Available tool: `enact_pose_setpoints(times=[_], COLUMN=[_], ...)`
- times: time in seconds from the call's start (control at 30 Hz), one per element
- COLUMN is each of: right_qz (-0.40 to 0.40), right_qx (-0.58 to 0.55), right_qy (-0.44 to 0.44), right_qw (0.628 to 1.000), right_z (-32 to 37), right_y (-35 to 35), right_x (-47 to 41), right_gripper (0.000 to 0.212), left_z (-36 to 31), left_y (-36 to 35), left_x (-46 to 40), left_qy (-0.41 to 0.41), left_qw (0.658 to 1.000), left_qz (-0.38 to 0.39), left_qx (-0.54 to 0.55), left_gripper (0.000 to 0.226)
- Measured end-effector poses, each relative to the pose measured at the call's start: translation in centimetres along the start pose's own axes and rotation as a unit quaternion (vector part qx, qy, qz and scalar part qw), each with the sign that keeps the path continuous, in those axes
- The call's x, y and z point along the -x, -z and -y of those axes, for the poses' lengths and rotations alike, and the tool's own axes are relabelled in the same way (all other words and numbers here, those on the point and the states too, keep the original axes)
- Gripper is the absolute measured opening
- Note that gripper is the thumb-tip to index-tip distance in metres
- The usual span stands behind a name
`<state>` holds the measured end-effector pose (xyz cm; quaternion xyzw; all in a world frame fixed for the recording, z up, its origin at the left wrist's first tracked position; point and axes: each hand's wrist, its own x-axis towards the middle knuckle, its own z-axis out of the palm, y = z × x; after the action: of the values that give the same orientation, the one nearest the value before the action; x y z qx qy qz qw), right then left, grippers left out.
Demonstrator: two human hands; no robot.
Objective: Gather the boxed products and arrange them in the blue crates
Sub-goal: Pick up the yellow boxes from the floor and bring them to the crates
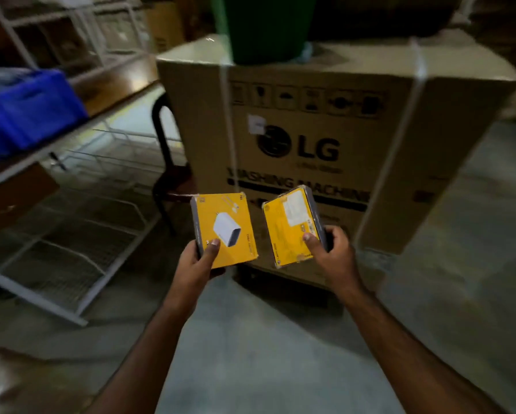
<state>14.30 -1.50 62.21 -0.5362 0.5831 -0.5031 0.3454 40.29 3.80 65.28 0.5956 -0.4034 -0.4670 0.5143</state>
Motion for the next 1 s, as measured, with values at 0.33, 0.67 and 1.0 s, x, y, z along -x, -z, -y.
enact_pose_setpoints(times=[0.33, 0.67, 1.0], right_qz=[0.090, 0.189, 0.261], right_qx=[-0.094, -0.124, -0.168], right_qy=[0.089, 0.139, 0.142], right_qw=[0.988, 0.964, 0.940], right_z=[15.4, 23.8, 27.5], right_y=[-26.9, -46.4, -67.2], right_x=[-4.4, -9.0, -19.1], right_gripper=[0.039, 0.049, 0.027], left_z=[-7.5, -8.7, -12.1], left_y=[24.8, 38.8, 50.3], left_x=[-5.4, -12.4, -28.6], left_qy=[-0.084, -0.114, -0.099], left_qw=[0.966, 0.907, 0.881], left_qz=[-0.239, -0.392, -0.458], left_qx=[0.053, 0.098, 0.059], left_gripper=[0.051, 0.048, 0.026])
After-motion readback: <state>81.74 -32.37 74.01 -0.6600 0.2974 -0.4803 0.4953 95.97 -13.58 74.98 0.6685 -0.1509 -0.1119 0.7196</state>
